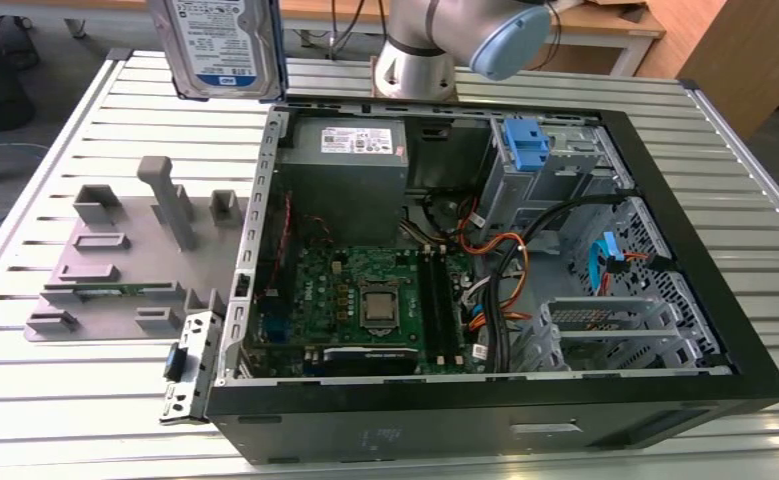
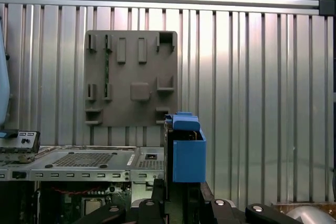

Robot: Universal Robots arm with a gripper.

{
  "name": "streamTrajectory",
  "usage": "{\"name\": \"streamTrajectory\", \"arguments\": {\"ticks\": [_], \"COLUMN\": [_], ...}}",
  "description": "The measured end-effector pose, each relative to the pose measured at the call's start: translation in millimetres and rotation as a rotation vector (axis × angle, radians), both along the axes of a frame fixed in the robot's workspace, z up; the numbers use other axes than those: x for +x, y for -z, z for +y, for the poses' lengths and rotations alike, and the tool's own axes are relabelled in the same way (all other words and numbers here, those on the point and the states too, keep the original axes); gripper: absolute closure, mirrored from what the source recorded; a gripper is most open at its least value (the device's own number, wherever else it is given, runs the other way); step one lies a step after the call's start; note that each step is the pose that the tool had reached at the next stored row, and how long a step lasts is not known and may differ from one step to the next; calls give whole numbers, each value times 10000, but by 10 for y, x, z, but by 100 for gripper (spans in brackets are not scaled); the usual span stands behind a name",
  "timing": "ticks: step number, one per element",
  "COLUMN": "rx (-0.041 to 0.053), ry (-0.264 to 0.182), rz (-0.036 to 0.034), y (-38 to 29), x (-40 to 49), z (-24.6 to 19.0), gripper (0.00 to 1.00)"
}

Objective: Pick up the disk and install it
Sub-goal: 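Pick up the disk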

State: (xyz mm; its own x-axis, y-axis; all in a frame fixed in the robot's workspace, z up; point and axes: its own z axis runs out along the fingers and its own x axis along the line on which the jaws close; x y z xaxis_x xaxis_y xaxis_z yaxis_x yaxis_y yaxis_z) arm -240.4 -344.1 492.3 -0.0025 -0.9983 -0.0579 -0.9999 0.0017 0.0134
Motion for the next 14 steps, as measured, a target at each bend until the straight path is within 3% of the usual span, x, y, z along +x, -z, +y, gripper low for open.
{"name": "streamTrajectory", "arguments": {"ticks": [14], "rx": [20], "ry": [0], "rz": [0], "y": [0], "x": [78], "z": [0], "gripper": [65]}}
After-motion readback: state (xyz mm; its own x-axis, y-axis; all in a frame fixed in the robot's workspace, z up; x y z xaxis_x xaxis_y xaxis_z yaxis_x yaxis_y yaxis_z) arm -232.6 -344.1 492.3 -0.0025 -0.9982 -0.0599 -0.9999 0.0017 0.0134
